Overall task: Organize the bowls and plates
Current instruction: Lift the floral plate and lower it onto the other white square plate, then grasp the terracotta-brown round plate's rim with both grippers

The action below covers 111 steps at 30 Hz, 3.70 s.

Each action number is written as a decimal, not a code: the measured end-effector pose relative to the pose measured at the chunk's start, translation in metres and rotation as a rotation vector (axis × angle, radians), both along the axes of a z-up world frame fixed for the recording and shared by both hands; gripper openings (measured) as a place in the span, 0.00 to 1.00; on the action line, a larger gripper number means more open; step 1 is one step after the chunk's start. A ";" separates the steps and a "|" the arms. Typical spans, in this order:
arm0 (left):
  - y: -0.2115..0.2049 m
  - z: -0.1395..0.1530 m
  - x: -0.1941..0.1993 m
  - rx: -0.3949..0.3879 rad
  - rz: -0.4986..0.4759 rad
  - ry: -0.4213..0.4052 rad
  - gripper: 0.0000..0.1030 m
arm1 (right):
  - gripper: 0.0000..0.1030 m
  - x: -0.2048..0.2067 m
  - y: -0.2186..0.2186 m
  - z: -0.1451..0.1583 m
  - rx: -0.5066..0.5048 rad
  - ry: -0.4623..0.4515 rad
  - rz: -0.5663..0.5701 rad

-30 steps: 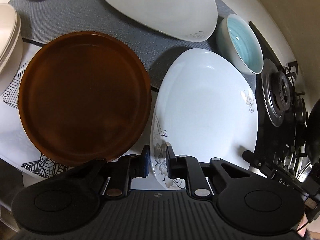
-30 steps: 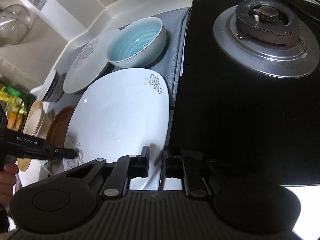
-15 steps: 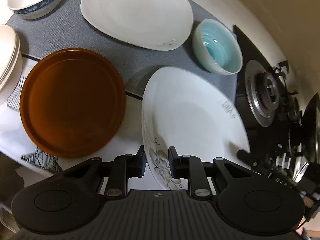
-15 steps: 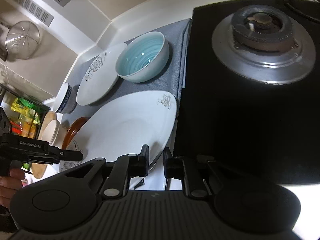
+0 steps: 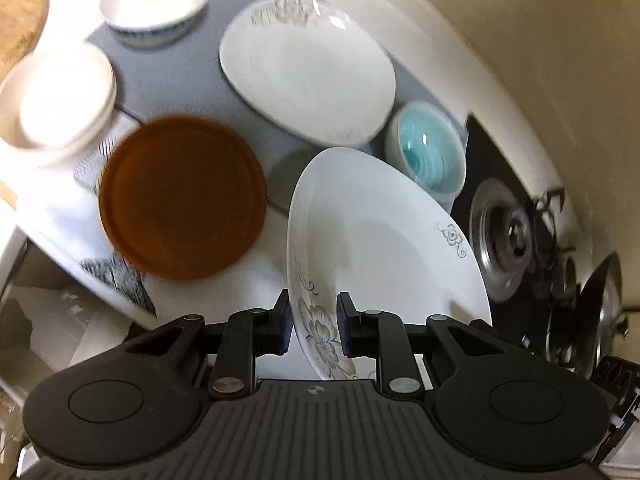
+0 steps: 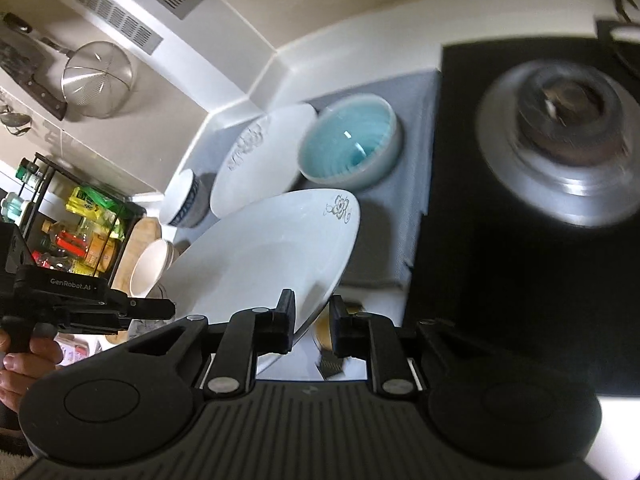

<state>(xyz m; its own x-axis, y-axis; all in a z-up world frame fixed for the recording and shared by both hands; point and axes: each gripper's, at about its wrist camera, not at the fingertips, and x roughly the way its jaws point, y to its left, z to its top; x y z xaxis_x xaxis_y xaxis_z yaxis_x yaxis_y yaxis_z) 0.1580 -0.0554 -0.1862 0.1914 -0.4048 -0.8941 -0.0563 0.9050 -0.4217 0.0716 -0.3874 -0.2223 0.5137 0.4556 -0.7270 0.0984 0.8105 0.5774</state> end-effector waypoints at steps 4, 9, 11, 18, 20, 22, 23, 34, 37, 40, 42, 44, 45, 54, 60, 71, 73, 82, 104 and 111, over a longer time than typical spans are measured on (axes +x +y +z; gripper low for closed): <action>0.022 0.008 0.032 -0.037 0.004 -0.020 0.23 | 0.18 0.030 0.022 0.010 -0.040 -0.035 0.011; 0.047 0.007 0.082 -0.049 -0.035 -0.058 0.23 | 0.18 0.075 0.051 0.012 -0.087 -0.049 0.020; 0.056 0.000 0.102 -0.037 -0.040 -0.057 0.23 | 0.18 0.094 0.062 0.005 -0.092 -0.040 0.002; 0.072 -0.027 0.159 -0.007 -0.108 -0.052 0.23 | 0.18 0.136 0.099 -0.018 -0.148 -0.003 -0.053; 0.074 -0.034 0.172 0.000 -0.135 -0.045 0.23 | 0.18 0.143 0.107 -0.022 -0.163 0.003 -0.072; 0.076 -0.040 0.183 0.002 -0.165 -0.038 0.23 | 0.18 0.147 0.114 -0.026 -0.179 0.012 -0.093; 0.077 -0.043 0.187 0.004 -0.181 -0.039 0.23 | 0.18 0.148 0.116 -0.028 -0.187 0.019 -0.105; 0.074 -0.054 0.207 0.047 -0.279 -0.073 0.23 | 0.18 0.161 0.133 -0.047 -0.263 0.021 -0.150; 0.073 -0.052 0.209 0.059 -0.293 -0.093 0.24 | 0.18 0.164 0.137 -0.047 -0.277 0.017 -0.164; 0.072 -0.053 0.209 0.074 -0.308 -0.104 0.25 | 0.18 0.167 0.139 -0.051 -0.294 0.027 -0.177; 0.072 -0.055 0.210 0.078 -0.314 -0.108 0.25 | 0.18 0.168 0.139 -0.056 -0.296 0.029 -0.196; 0.072 -0.059 0.211 0.078 -0.314 -0.112 0.26 | 0.18 0.168 0.136 -0.060 -0.282 0.023 -0.228; 0.072 -0.060 0.212 0.074 -0.314 -0.116 0.26 | 0.17 0.168 0.135 -0.061 -0.280 0.016 -0.241; 0.077 -0.066 0.211 0.025 -0.321 -0.075 0.23 | 0.22 0.165 0.131 -0.060 -0.315 0.043 -0.325; 0.088 -0.067 0.209 -0.017 -0.302 -0.030 0.24 | 0.23 0.167 0.148 -0.054 -0.368 0.068 -0.273; 0.087 -0.064 0.206 0.018 -0.359 -0.088 0.24 | 0.12 0.163 0.156 -0.053 -0.382 0.062 -0.290; 0.088 -0.057 0.201 0.054 -0.378 -0.111 0.23 | 0.16 0.156 0.157 -0.048 -0.363 0.067 -0.307; 0.094 -0.038 0.169 0.075 -0.464 -0.133 0.39 | 0.29 0.110 0.222 -0.061 -0.346 0.175 -0.024; 0.050 -0.092 0.138 0.089 -0.680 -0.041 0.31 | 0.36 0.082 0.193 -0.074 -0.391 0.195 -0.176; 0.039 -0.100 0.128 0.153 -0.707 -0.043 0.10 | 0.10 0.081 0.198 -0.068 -0.413 0.194 -0.164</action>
<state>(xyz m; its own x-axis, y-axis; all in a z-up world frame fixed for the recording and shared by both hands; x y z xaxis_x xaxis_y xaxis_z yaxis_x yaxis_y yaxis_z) 0.2857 -0.0167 -0.2865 -0.0339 -0.3158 -0.9482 0.5778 0.7680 -0.2764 0.1527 -0.1897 -0.2901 0.3919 0.0328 -0.9194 0.3181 0.9329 0.1688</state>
